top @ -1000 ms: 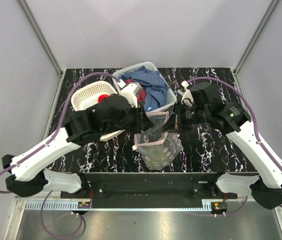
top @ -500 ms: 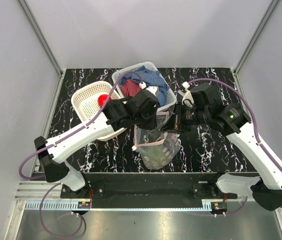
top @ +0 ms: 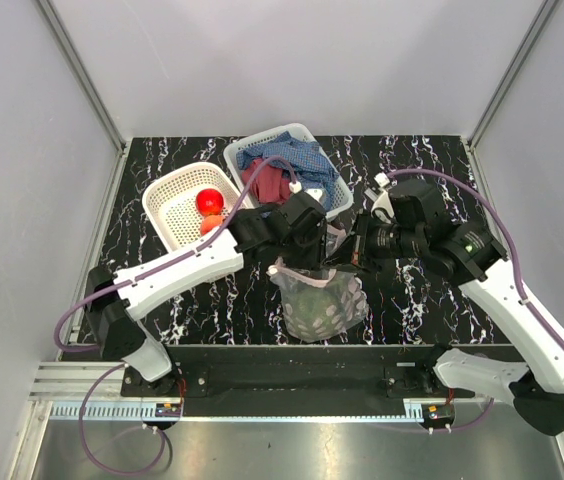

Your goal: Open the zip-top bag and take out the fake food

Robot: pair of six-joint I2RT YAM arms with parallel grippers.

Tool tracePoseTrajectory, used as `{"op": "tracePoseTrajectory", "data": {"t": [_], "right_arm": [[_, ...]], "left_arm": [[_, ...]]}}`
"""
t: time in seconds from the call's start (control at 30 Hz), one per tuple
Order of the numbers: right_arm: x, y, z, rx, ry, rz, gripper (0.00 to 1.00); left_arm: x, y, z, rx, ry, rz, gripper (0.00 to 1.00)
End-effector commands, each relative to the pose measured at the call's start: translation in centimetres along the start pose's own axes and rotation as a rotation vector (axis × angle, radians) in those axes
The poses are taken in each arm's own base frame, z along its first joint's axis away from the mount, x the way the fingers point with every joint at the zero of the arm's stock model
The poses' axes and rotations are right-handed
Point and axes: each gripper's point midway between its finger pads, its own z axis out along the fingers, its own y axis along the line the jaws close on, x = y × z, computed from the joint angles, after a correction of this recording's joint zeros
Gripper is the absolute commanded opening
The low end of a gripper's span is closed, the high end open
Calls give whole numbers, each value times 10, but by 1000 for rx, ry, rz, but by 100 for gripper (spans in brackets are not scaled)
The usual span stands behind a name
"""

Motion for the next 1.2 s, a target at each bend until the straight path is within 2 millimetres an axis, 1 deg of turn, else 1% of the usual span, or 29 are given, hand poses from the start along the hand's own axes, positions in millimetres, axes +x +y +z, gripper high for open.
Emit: {"op": "tracePoseTrajectory", "data": {"t": [0.0, 0.03, 0.1, 0.13, 0.17, 0.2, 0.23, 0.27, 0.3, 0.33, 0.37, 0.4, 0.43, 0.47, 0.53, 0.57, 0.63, 0.7, 0.73, 0.8, 0.83, 0.87, 0.97, 1.0, 1.1, 1.13, 1.17], "right_arm": [[0, 4, -5, -43, -48, 20, 0], [1, 1, -4, -36, -50, 25, 0], [5, -7, -4, -26, -51, 35, 0], [7, -8, -4, -27, -46, 42, 0], [9, -8, -8, -38, -55, 38, 0], [11, -14, -6, -26, -50, 45, 0], [13, -17, -6, -21, -55, 47, 0], [15, -18, -10, -29, -61, 44, 0], [18, -23, -9, -21, -58, 52, 0], [20, -24, -12, -28, -66, 58, 0], [22, -28, -11, -24, -63, 65, 0], [25, -29, -13, -25, -64, 70, 0], [26, -31, -17, -32, -77, 74, 0], [29, -36, -15, -25, -76, 82, 0], [32, -39, -19, -31, -84, 95, 0], [34, -43, -18, -25, -82, 101, 0], [37, -45, -20, -32, -82, 105, 0], [39, -47, -20, -30, -82, 108, 0], [40, -47, -22, -34, -86, 109, 0], [40, -49, -22, -32, -88, 109, 0], [42, -50, -22, -30, -85, 109, 0], [43, -50, -23, -31, -84, 111, 0], [43, -50, -24, -32, -85, 114, 0], [44, -50, -24, -30, -85, 117, 0], [44, -51, -28, -27, -93, 120, 0], [45, -52, -31, -27, -100, 121, 0], [46, -53, -32, -25, -103, 123, 0]], "left_arm": [[-2, -20, 15, 81, -15, -22, 38], [4, -21, 24, 73, 0, -6, 37], [8, -25, 34, 81, 11, 22, 33], [10, -27, 38, 80, 16, 37, 32], [14, -30, 49, 73, 24, 66, 32], [16, -29, 54, 67, 25, 109, 31], [19, -29, 59, 60, 32, 132, 31], [24, -25, 69, 42, 47, 144, 29], [27, -23, 75, 35, 57, 158, 26], [30, -22, 79, 33, 68, 165, 24], [34, -24, 82, 47, 81, 181, 24], [39, -23, 89, 48, 97, 196, 24], [43, -26, 91, 51, 105, 217, 24], [47, -25, 94, 49, 111, 248, 24], [57, -22, 102, 34, 132, 283, 26], [58, -20, 104, 31, 136, 301, 27], [66, -16, 113, 23, 159, 331, 31], [70, -15, 120, 30, 164, 391, 32], [77, -11, 126, 24, 179, 416, 32], [78, -7, 132, 16, 167, 471, 34], [84, -2, 136, 6, 170, 494, 35], [80, -1, 139, 8, 150, 508, 37], [84, 5, 151, -10, 157, 542, 39], [84, 5, 154, -8, 161, 549, 39], [95, 2, 162, 40, 195, 579, 39], [102, -3, 162, 85, 220, 583, 39], [108, -2, 164, 104, 232, 599, 39]]}}
